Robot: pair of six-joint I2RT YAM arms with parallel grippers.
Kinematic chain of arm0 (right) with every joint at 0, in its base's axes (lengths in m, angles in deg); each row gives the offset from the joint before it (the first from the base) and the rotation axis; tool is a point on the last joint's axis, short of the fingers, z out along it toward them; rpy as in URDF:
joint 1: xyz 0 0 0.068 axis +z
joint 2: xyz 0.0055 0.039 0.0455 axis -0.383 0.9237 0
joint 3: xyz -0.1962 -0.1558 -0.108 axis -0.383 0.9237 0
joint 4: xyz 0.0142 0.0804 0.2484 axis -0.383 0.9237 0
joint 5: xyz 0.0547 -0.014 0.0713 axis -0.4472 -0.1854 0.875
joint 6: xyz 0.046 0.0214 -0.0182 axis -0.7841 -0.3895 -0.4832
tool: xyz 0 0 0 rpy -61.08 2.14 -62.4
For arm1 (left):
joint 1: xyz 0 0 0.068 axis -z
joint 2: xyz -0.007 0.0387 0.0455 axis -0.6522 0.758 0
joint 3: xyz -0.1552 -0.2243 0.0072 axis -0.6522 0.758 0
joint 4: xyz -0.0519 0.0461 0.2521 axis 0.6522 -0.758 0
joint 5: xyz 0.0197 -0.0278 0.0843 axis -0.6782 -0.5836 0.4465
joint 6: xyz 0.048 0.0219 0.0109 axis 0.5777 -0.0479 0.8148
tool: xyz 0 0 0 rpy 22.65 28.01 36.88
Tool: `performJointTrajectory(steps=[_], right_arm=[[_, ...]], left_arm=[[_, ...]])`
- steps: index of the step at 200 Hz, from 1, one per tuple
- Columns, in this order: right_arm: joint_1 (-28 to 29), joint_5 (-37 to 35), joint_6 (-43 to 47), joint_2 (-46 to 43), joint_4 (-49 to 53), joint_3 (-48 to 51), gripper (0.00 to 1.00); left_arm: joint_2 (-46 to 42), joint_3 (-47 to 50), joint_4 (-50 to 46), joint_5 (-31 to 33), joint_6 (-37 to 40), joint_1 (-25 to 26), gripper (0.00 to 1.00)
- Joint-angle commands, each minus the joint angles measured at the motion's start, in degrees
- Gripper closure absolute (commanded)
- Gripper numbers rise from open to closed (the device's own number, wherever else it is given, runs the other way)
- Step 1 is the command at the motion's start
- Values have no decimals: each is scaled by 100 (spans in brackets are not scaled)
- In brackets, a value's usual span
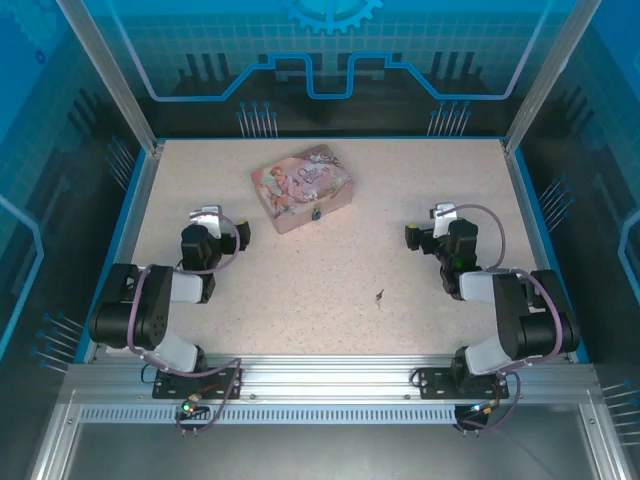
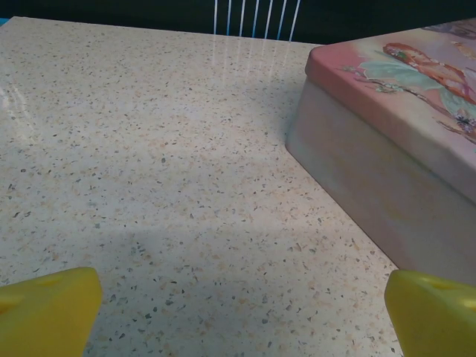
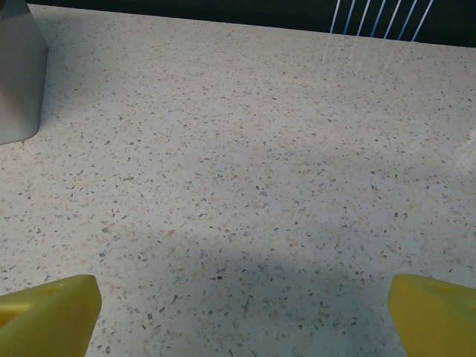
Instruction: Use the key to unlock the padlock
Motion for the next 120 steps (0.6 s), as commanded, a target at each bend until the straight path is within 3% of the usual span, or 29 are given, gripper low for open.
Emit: performJointTrajectory(steps=[1,104,120], right_arm=[[-1,43,71,60,-41,-108,0],[-54,163,43,51,-46,-108,0],[-94,-10,-68,-205,646,-410,0]], left_arm=[[-26,-80,-8,-146,97,2,1],[-28,-79,3,-113,78,0,1],[-345,131,110,236,-35,-4,1]])
